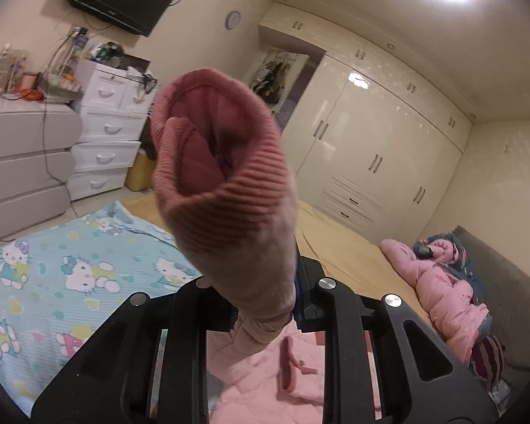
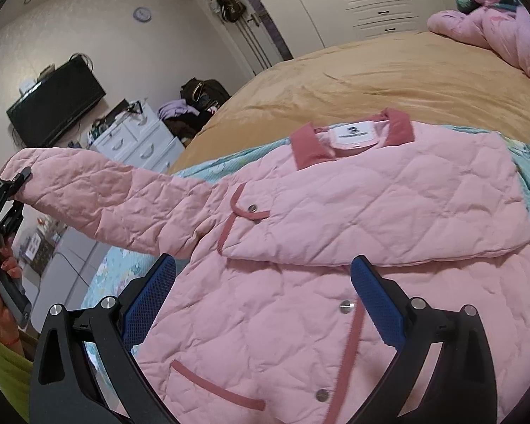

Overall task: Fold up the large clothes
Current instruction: 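Fold the held sleeve across the jacket front with the left tool and release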

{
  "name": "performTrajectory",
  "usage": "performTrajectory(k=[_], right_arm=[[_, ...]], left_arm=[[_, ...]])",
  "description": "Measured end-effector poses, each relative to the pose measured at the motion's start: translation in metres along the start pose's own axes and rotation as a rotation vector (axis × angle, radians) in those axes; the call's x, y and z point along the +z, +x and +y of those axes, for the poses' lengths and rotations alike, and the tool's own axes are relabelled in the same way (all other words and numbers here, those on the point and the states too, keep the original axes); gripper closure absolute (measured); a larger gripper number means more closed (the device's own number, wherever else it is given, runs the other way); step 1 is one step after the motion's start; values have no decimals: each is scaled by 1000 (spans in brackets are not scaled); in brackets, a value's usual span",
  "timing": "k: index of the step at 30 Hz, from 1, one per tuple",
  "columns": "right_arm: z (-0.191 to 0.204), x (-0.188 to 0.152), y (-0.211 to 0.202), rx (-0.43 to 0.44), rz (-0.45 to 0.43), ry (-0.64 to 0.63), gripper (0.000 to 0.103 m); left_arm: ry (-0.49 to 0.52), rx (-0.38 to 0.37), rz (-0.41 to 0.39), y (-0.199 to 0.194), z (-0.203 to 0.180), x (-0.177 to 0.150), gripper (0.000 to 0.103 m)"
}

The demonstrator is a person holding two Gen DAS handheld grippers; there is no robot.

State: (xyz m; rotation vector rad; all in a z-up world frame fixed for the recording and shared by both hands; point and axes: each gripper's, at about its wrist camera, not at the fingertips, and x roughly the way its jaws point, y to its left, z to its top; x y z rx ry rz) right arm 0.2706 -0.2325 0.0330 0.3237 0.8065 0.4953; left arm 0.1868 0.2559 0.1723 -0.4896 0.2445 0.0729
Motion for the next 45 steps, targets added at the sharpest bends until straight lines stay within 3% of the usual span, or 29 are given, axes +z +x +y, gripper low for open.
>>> performTrajectory(k=[16, 20, 29, 45], right_arm=[[-83, 2, -47, -61, -69, 149, 4], [-99, 2, -58, -71, -83, 171, 4], [-137, 0, -78, -103, -113, 234, 4], [-187, -7, -100, -152, -141, 327, 4]], left_arm=[[128, -169, 128, 46, -109, -50, 88], [187, -234, 181, 57, -141, -78, 88], [284, -305, 319, 81, -192, -144, 92], [465, -338, 539, 118, -236, -270, 92]])
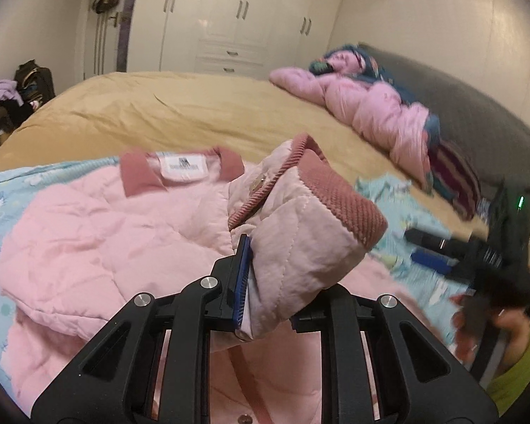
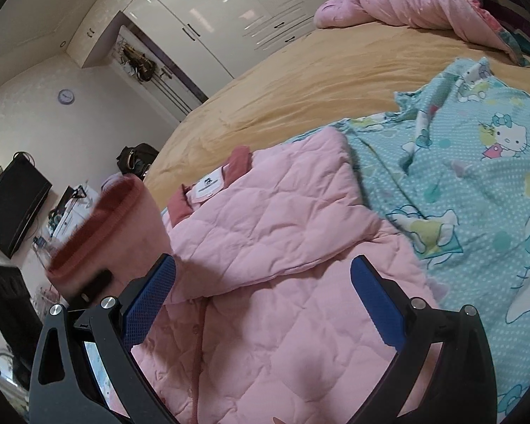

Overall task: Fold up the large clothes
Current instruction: 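Fold the held sleeve across the jacket front with the left tool and release, then grasp the folded sleeve cuff with the right tool and lift it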

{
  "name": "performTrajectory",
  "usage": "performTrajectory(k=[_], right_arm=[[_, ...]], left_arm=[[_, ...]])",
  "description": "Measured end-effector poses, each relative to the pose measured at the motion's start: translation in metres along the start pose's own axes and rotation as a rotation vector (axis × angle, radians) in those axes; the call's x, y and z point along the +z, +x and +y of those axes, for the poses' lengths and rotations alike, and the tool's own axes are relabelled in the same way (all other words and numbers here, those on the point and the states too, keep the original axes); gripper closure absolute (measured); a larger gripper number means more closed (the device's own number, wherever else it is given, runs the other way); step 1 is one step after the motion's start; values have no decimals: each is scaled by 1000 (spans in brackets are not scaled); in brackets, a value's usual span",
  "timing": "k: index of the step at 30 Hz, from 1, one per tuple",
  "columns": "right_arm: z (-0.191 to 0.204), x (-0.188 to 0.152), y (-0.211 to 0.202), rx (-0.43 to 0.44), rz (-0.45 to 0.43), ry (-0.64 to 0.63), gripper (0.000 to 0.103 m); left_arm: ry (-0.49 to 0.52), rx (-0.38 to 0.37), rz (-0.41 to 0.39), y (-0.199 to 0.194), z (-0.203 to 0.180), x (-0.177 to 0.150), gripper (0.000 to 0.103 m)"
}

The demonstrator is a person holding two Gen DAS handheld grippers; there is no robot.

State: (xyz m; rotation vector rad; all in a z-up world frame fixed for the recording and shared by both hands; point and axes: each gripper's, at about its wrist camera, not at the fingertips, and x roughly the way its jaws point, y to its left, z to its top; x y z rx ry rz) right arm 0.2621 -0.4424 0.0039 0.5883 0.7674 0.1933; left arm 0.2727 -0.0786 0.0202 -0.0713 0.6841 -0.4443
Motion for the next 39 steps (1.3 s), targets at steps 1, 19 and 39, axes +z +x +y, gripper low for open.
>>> performTrajectory(k=[1, 19, 39], right_arm=[[-2, 1, 0, 0, 1, 4, 4], [0, -13, 35, 135, 172, 115, 4], [33, -52, 95, 172, 272, 153, 45]], left_arm=[[13, 2, 18, 6, -3, -6, 92], [223, 84, 227, 47, -42, -82, 16], [-190, 292, -8, -89, 107, -61, 9]])
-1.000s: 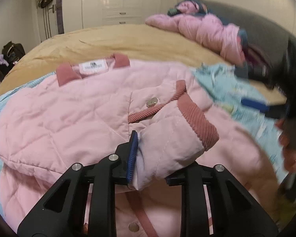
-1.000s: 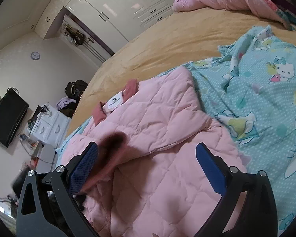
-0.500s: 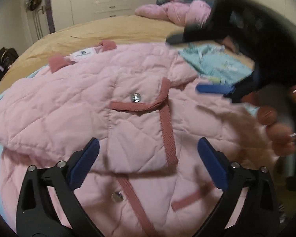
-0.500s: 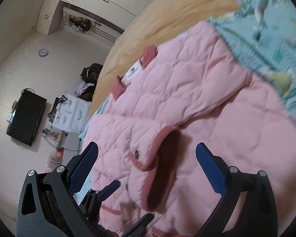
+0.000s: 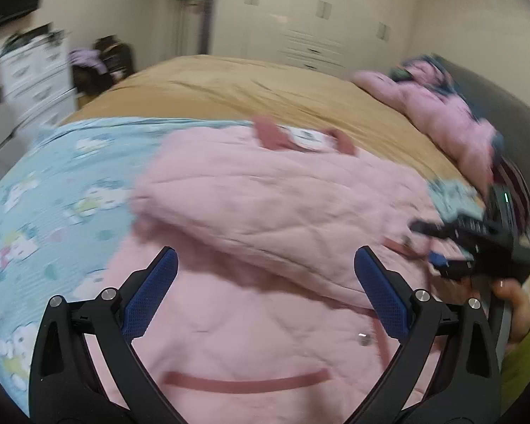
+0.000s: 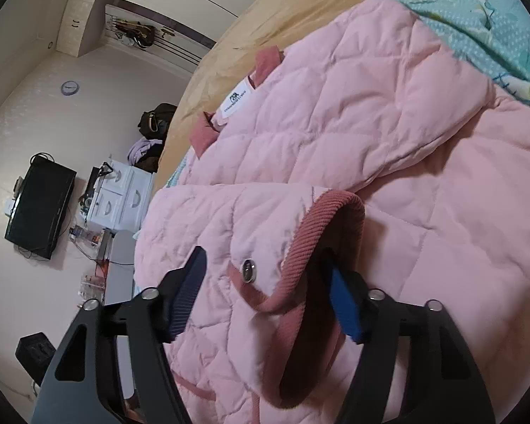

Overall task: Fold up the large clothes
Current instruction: 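Grasp the folded sleeve cuff with the right tool and lift it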

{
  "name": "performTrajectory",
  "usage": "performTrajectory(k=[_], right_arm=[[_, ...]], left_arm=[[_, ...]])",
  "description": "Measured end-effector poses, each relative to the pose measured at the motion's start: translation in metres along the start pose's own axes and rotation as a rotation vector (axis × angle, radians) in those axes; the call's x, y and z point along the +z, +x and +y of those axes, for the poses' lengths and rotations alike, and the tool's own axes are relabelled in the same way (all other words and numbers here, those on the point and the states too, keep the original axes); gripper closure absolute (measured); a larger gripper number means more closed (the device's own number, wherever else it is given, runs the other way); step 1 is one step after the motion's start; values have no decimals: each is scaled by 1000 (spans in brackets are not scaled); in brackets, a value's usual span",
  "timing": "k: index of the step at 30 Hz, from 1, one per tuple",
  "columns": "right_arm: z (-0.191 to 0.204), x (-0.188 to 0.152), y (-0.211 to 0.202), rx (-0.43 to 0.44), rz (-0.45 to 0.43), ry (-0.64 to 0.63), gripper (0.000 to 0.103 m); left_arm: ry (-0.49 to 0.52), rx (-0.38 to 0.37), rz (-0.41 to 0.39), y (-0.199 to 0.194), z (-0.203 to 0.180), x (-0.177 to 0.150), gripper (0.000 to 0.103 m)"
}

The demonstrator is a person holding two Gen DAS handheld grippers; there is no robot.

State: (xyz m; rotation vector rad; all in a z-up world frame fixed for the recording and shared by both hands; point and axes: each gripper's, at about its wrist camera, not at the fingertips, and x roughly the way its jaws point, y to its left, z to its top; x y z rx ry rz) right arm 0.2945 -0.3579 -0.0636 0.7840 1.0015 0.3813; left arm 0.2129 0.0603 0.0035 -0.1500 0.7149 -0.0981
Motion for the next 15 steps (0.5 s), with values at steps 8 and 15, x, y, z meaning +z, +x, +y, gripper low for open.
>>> performTrajectory(k=[8, 15], right_arm=[[25, 6, -5, -36, -70, -180, 88], [96, 43, -30, 3, -185, -411, 91]], left_arm=[[-183, 71, -50, -16, 69, 14, 9], [-215, 80, -81, -16, 94, 46, 9]])
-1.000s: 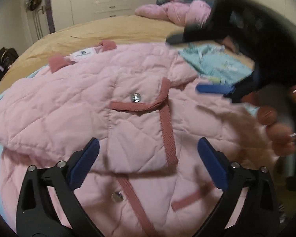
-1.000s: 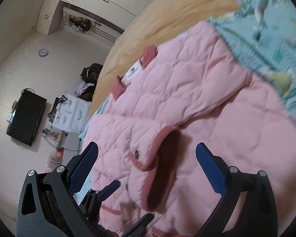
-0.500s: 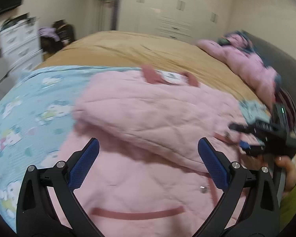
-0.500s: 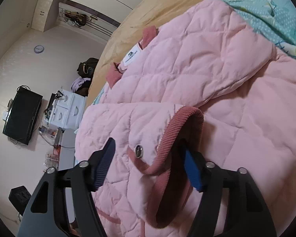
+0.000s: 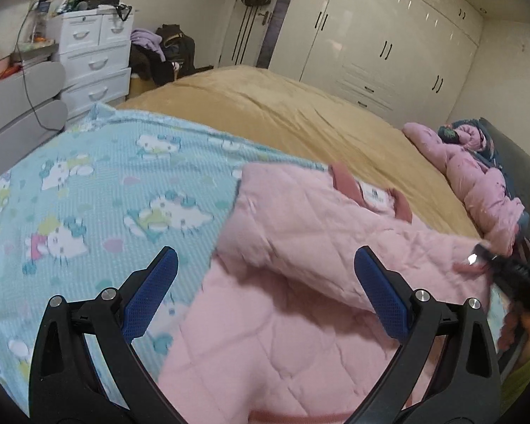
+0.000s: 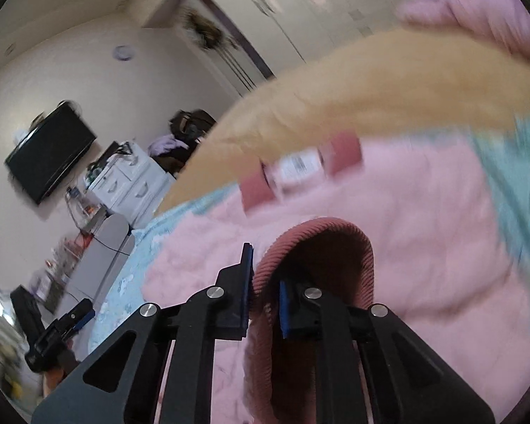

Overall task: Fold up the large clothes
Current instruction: 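Grasp the folded sleeve cuff with the right tool and lift it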

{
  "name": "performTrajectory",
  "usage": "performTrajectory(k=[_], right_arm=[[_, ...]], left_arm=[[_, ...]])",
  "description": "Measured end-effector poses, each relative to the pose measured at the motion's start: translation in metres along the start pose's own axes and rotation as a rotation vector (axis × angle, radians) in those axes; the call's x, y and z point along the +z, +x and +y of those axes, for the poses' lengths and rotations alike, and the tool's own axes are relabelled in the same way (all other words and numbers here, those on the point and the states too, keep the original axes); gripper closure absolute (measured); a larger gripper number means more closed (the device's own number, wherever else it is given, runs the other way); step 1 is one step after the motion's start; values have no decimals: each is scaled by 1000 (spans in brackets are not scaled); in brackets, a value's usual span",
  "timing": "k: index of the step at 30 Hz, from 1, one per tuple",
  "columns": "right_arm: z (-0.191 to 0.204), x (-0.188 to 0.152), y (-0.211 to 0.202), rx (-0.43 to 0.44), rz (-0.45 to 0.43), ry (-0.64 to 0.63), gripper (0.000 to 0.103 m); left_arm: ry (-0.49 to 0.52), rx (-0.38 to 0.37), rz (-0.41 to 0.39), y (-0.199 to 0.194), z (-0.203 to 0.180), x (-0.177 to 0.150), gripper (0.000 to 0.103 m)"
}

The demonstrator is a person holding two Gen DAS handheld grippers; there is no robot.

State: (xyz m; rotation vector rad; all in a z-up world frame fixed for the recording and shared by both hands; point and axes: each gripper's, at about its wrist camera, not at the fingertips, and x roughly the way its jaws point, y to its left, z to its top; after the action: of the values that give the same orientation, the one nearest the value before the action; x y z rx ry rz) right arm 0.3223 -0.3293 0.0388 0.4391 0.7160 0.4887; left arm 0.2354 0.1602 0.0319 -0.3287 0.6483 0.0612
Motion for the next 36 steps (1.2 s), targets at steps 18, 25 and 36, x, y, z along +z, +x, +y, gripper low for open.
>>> performTrajectory(k=[18, 25, 36], right_arm=[[-21, 59, 15, -253, -137, -193, 92], [-53, 42, 37, -328, -90, -144, 92], [-63, 28, 57, -329, 14, -98, 57]], left_arm=[[75, -138, 136, 126, -55, 31, 15], [153, -119, 252, 168, -64, 11, 53], [159, -85, 370, 203, -60, -10, 53]])
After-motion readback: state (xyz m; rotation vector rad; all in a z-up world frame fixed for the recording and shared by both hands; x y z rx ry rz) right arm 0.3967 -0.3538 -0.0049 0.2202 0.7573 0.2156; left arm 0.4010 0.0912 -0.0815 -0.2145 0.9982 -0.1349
